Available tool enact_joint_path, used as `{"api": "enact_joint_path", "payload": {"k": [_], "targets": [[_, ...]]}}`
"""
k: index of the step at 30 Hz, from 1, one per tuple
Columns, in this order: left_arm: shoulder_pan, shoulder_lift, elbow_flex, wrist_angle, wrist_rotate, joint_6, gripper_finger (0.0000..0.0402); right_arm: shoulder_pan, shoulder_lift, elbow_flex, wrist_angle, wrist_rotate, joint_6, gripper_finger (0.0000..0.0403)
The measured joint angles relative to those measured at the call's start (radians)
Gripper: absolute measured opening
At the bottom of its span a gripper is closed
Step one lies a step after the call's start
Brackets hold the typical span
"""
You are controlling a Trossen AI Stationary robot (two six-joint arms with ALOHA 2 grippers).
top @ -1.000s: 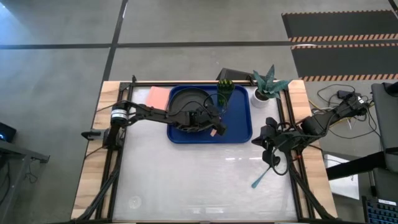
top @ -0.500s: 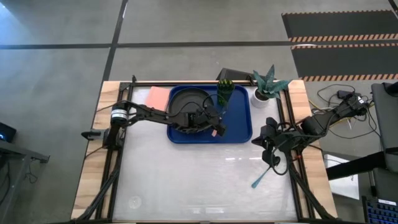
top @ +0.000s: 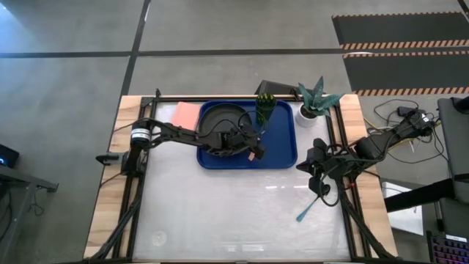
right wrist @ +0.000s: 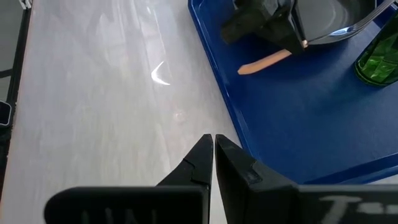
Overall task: Pick and place plate/cup/fork/spoon on tray
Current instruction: Put the orange fork on the blue tray to the right of the black plate
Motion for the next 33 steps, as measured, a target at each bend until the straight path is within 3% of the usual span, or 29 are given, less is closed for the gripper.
{"api": "enact_joint_path", "payload": {"k": [4,18,25,28,33], "targets": [[0.005,0.0,0.0,0.005,0.0,0.016,0.0038,0.0,0.0,0.0,0.0,0.0,0.0,0.0009],[0.006,-0.002,0.0,0.039,0.004,0.04,0.0123,0.0,0.0,0.0,0.0,0.0,0.025,0.0009],[-0.052,-0.115,0.0,0.027,0.02,0.304,0.0125,0.0,0.019,-0.006,0.0,0.006,0.104,0.0009],[-0.094,-0.205,-0.015,0.006,0.024,0.439,0.0125,0.0,0.052,-0.006,0.0,0.049,0.153,0.0009],[-0.17,-0.422,-0.143,0.022,0.028,0.626,0.0125,-0.003,0.132,-0.007,0.001,0.076,0.224,0.0009]]}}
